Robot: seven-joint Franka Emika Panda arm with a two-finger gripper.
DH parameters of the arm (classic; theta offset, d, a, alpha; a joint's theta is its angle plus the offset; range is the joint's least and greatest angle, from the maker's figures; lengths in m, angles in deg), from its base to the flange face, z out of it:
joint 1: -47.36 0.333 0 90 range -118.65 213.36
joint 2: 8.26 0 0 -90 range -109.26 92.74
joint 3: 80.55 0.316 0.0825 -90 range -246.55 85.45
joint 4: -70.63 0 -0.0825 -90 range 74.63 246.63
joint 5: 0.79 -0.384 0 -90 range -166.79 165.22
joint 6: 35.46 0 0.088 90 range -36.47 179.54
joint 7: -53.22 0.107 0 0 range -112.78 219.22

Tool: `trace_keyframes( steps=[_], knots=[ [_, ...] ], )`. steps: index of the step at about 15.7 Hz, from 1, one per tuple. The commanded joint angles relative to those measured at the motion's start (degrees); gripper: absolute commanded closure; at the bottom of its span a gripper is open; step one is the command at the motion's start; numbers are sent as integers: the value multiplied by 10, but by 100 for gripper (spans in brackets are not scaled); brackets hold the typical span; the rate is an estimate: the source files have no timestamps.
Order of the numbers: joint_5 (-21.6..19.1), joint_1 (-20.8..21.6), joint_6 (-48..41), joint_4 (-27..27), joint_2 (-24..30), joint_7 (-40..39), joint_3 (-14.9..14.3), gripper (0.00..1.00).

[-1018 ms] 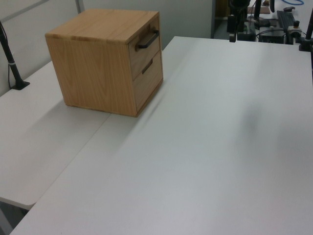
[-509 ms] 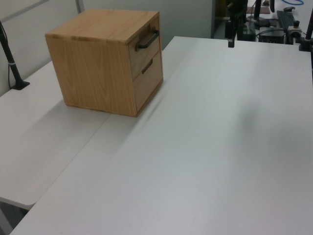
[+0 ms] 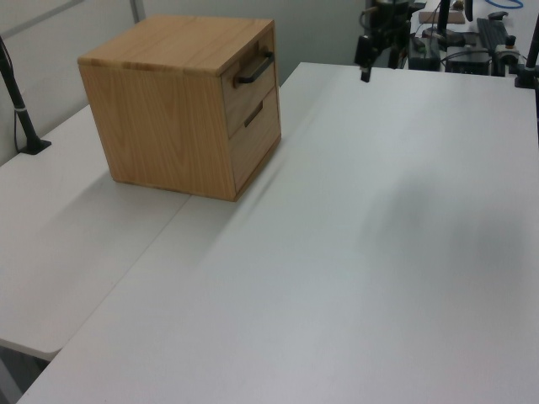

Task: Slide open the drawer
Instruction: 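Move the gripper down to the black handle of the upper drawer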

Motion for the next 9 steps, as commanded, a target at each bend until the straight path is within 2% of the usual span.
trace_keyframes(
  steps=[1,3,7,9],
  knots=[
    [-25,7,124,-6,-31,148,1,0],
    [-39,11,183,-31,-48,212,1,0],
    [-102,5,274,-59,-76,352,1,0],
    [-113,6,333,-65,-95,404,1,0]
  ],
)
